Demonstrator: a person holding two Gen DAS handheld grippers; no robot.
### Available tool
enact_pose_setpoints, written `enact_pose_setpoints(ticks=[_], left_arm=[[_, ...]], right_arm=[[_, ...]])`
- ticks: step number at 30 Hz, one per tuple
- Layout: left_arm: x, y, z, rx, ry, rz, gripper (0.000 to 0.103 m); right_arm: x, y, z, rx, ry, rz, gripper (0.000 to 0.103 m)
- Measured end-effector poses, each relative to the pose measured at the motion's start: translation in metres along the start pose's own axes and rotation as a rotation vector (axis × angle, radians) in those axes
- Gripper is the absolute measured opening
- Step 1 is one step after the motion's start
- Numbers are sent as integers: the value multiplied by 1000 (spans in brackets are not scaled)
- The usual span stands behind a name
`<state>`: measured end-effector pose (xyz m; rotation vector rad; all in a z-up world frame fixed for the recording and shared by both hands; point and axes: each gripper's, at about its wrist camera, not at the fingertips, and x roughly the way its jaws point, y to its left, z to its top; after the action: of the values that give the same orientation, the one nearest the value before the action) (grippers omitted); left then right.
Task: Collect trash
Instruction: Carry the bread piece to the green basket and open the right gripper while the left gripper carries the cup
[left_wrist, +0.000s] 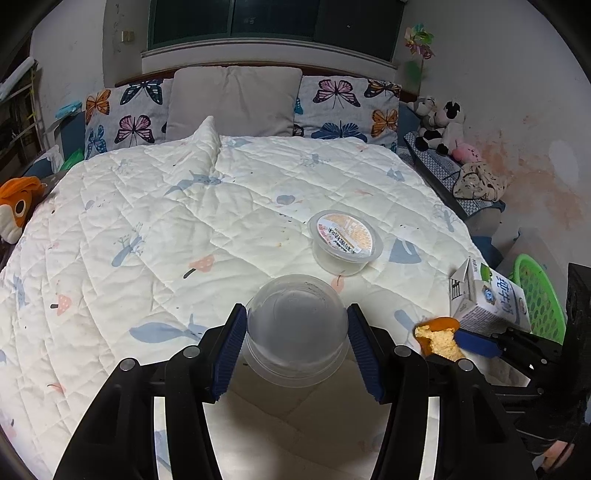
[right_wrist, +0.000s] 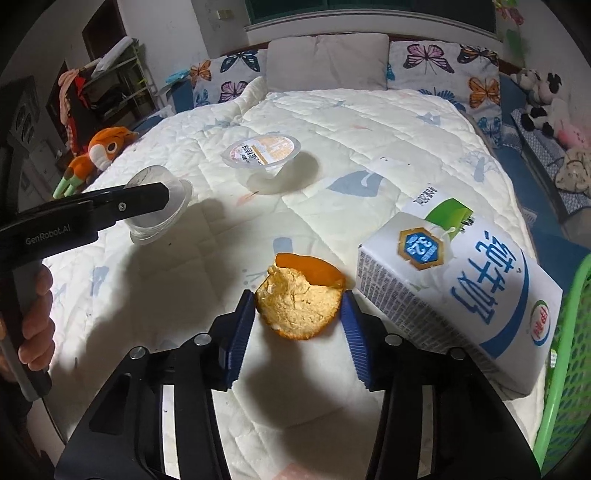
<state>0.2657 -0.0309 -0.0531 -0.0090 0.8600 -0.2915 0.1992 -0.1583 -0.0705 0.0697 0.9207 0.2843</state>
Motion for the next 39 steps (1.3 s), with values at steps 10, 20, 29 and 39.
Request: enact_pose_setpoints(ticks=[10, 20, 29, 39], left_arm=[[-16, -18, -2, 31, -19, -25, 54], [-31, -56, -4, 96, -33, -83, 54], [-38, -95, -6, 143, -33, -149, 54], [-44, -133, -7, 194, -35, -192, 54]], right_arm=[[-41, 4, -12, 5, -55, 39, 41], [-95, -15, -34, 52, -110, 24, 41], [-141, -64, -56, 125, -155, -96, 41], [-171, -132, -83, 233, -156, -239, 41]])
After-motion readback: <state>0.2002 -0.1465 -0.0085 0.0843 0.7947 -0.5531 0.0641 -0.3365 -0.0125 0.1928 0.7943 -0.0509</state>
